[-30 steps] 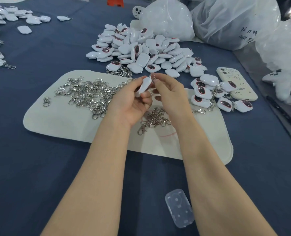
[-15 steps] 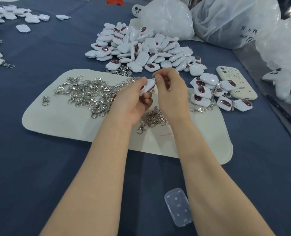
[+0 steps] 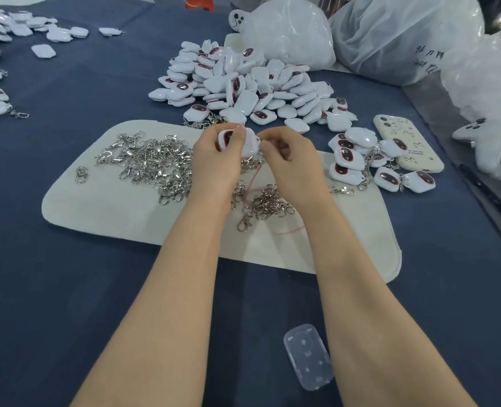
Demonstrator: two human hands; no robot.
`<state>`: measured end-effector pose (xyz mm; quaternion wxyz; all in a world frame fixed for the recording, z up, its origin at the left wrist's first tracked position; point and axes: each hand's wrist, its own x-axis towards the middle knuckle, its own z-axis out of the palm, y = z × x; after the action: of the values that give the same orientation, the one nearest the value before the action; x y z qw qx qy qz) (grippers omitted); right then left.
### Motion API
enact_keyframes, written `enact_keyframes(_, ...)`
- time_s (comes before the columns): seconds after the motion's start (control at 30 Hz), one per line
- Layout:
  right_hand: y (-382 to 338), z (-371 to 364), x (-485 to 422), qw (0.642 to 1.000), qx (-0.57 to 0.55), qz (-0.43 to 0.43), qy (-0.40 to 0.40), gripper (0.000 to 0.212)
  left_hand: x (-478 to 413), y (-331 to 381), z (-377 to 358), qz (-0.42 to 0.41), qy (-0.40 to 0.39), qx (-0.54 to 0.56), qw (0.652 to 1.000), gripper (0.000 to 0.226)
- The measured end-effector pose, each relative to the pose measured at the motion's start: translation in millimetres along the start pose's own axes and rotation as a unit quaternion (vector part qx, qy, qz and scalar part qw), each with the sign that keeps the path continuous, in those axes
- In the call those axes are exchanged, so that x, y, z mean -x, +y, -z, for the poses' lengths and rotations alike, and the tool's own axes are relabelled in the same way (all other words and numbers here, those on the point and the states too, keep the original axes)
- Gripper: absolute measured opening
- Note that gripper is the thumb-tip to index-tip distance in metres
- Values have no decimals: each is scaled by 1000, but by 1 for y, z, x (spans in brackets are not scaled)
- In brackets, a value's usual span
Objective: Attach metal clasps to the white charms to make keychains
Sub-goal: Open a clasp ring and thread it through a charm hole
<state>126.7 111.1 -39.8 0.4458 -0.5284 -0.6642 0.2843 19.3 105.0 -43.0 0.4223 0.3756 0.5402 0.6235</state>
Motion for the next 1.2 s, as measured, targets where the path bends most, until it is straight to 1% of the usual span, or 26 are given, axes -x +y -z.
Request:
enact_keyframes(0.07,-1,-2,0,997,-66,-35,-5,13,0,0,-2,57,-2,73,996,8)
enact_keyframes(0.13,-1,-6,0,996,-79,-44,-11,12,0,2,-3,99,-9,150,984,10)
enact_keyframes(0.23,0,-9,-1,995,-88,-38,26,7,0,5,-5,132,-26,216,967,10)
enact_keyframes(0.3,0,-10,-1,993,-99,-36,51,9,0,5,-5,148,-39,241,958,10)
enact_keyframes(0.47,0,-10,-1,986,-142,-36,75,11,0,4,-4,156,-41,246,956,10)
enact_keyframes(0.57,1,-10,-1,983,-158,-27,86,18,1,5,-4,155,-45,250,955,10)
enact_keyframes(0.63,1,-11,-1,983,-156,-24,94,19,1,5,-6,157,-46,254,953,10)
enact_keyframes(0.73,2,-10,-1,988,-115,9,105,11,1,6,-6,163,-51,264,949,10)
enact_keyframes(0.8,4,-8,0,992,-49,52,108,8,1,6,-6,163,-48,265,949,12)
enact_keyframes(0.87,6,-6,0,990,26,91,106,9,2,6,-4,148,-31,226,962,12)
enact_keyframes(0.9,6,-5,0,988,55,101,100,10,2,6,-4,129,-20,185,974,10)
enact_keyframes(0.97,7,-3,-1,987,91,105,81,12,3,5,-3,61,-4,82,995,9)
enact_keyframes(1.03,8,-2,-2,986,110,107,69,14,4,5,-4,-22,3,8,1000,12)
enact_keyframes(1.1,8,-1,-2,984,125,108,60,15,6,6,-5,-73,1,-18,997,15)
enact_keyframes(1.2,8,-2,-1,983,133,108,60,17,8,6,-6,-99,-3,-24,995,14)
